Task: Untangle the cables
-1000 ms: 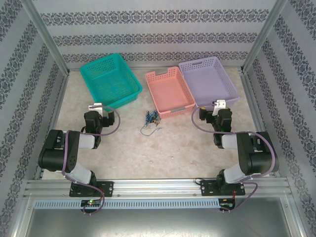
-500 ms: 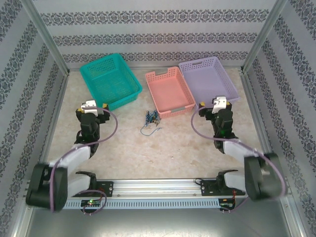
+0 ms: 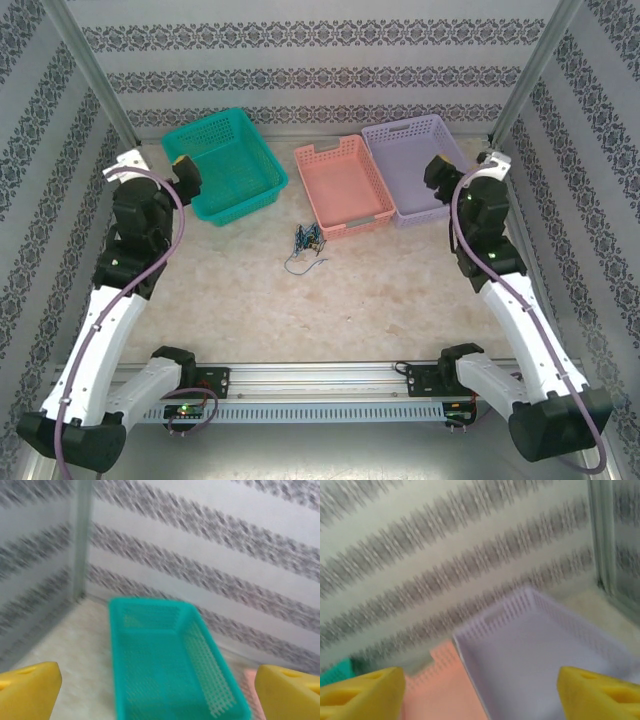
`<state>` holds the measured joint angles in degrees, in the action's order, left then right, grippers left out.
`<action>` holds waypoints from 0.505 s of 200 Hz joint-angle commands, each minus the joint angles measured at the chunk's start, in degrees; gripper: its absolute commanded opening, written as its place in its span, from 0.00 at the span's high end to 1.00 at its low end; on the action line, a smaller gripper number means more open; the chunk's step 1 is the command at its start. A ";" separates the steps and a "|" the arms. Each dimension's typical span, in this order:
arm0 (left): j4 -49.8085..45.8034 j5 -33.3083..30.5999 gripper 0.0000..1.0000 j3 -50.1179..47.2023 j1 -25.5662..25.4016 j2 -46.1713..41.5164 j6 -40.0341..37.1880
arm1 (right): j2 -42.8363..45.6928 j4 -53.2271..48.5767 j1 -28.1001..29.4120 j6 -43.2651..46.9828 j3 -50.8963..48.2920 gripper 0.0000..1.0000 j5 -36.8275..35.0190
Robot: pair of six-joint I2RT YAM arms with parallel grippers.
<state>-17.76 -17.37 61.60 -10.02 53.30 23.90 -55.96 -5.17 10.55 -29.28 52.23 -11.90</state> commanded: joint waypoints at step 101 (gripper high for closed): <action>0.56 22.24 0.24 -3.24 -23.58 37.40 10.41 | -18.23 -17.01 20.61 -10.31 -2.44 0.34 26.11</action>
<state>-25.21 1.93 56.86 -34.04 87.37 36.38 -75.46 -24.45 32.36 -38.52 51.05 10.37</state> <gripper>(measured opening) 0.766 0.657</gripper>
